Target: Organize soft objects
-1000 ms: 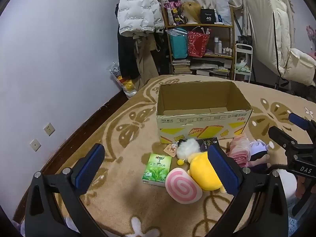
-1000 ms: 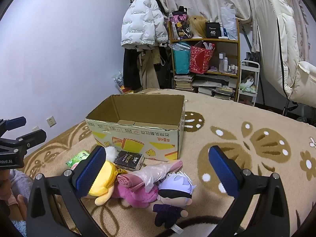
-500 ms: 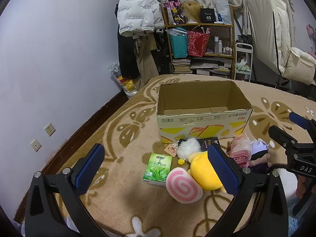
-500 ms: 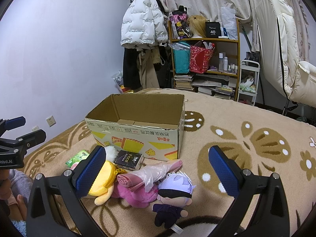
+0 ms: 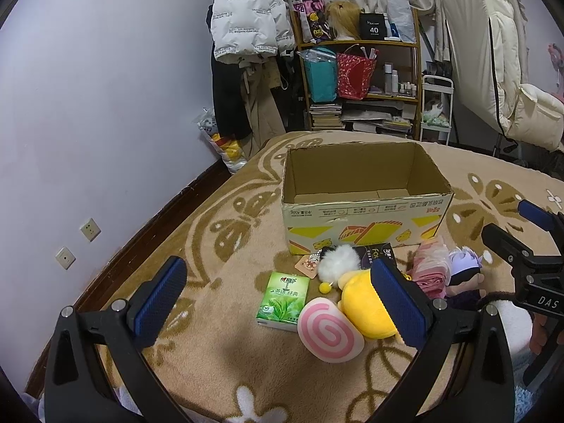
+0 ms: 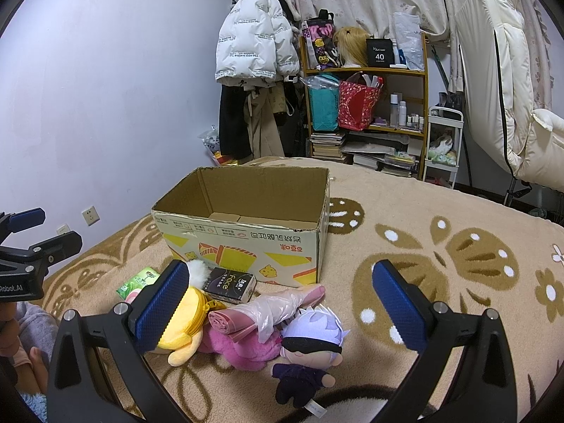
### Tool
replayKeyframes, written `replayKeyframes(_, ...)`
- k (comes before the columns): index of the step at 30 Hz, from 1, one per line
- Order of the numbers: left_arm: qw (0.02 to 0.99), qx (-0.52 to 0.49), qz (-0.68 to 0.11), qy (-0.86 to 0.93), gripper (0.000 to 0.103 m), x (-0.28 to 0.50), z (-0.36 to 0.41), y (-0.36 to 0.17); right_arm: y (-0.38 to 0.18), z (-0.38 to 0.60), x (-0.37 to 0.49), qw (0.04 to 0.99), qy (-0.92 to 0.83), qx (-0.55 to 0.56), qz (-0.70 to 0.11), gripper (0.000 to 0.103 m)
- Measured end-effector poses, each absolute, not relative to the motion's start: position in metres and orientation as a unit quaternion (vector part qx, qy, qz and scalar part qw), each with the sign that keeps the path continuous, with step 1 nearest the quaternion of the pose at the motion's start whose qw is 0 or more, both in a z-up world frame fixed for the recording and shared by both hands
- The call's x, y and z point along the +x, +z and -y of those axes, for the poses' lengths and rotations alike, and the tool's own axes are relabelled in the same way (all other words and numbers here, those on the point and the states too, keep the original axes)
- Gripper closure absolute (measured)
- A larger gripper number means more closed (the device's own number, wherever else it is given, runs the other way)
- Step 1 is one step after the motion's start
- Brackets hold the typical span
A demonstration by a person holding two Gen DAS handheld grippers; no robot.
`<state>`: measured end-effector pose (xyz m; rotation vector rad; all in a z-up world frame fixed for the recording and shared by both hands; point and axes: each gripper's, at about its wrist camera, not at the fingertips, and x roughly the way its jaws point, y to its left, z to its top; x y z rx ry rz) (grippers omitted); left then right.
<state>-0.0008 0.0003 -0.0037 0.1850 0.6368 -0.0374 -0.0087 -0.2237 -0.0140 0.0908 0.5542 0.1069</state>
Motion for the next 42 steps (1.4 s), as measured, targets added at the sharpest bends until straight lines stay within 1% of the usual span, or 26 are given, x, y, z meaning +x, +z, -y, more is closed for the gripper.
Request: replayKeyframes(42, 0.944, 0.094, -0.316, -0.019, 0.0, -0.0008, 0.0013, -0.0057, -0.0137, 0.2236, -0.0082, 0.959, 0.052, 0.044, -0.275, 0.0)
